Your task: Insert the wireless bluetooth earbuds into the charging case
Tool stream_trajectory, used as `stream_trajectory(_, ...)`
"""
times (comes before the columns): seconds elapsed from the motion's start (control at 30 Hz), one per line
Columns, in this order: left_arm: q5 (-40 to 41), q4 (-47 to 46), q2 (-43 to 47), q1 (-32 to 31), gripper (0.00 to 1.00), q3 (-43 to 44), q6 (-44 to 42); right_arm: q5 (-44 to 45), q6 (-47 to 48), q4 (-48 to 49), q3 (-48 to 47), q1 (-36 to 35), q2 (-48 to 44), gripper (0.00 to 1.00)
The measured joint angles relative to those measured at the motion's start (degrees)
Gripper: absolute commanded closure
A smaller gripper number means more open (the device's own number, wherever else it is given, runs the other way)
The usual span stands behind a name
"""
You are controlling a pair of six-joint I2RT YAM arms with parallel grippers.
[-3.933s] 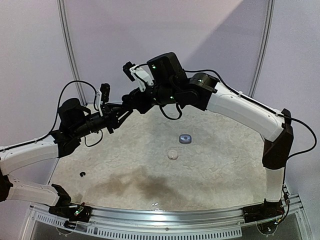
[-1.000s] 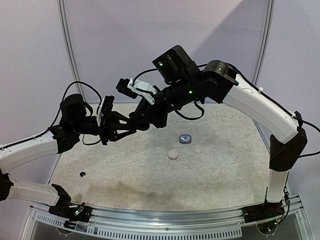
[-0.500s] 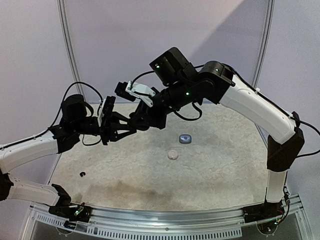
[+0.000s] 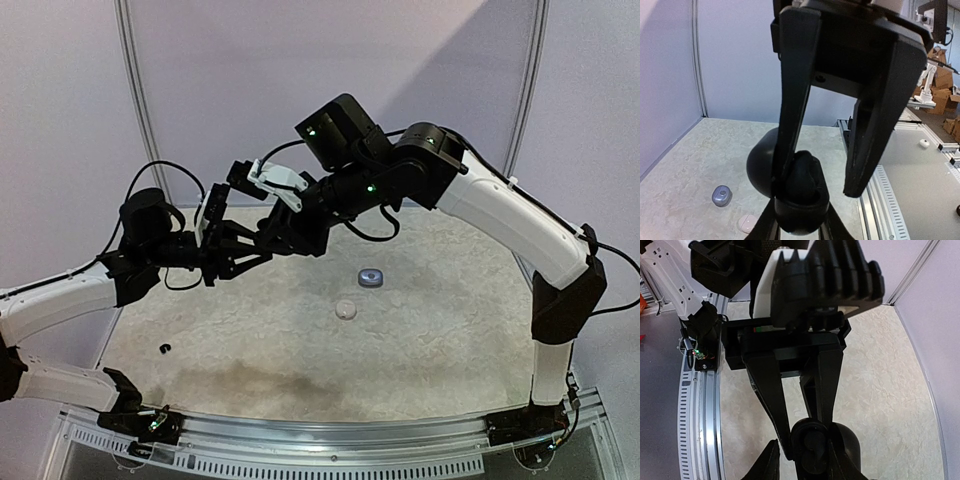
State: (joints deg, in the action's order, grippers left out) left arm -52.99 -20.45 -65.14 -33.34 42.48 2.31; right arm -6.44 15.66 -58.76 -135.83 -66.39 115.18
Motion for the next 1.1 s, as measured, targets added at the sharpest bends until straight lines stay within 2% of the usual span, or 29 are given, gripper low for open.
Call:
stream_trajectory(0.27, 0.39, -3.61, -0.26, 0.02, 1.0, -0.5, 6.29, 0.98, -2.08, 1.49, 0.0, 0.42, 0.0, 0.62)
stream_trajectory(0.73, 2.45, -6.64, -0.28, 0.04, 1.0, -0.85, 9.42, 1.01, -3.06, 3.43, -0.02, 0.42, 0.0, 0.43)
stream_trajectory(1.1, 2.86, -7.58, -0.37, 0.09, 1.0, -0.9, 9.99, 1.07, -3.65, 4.33, -0.02, 0.48, -0.04, 0.49)
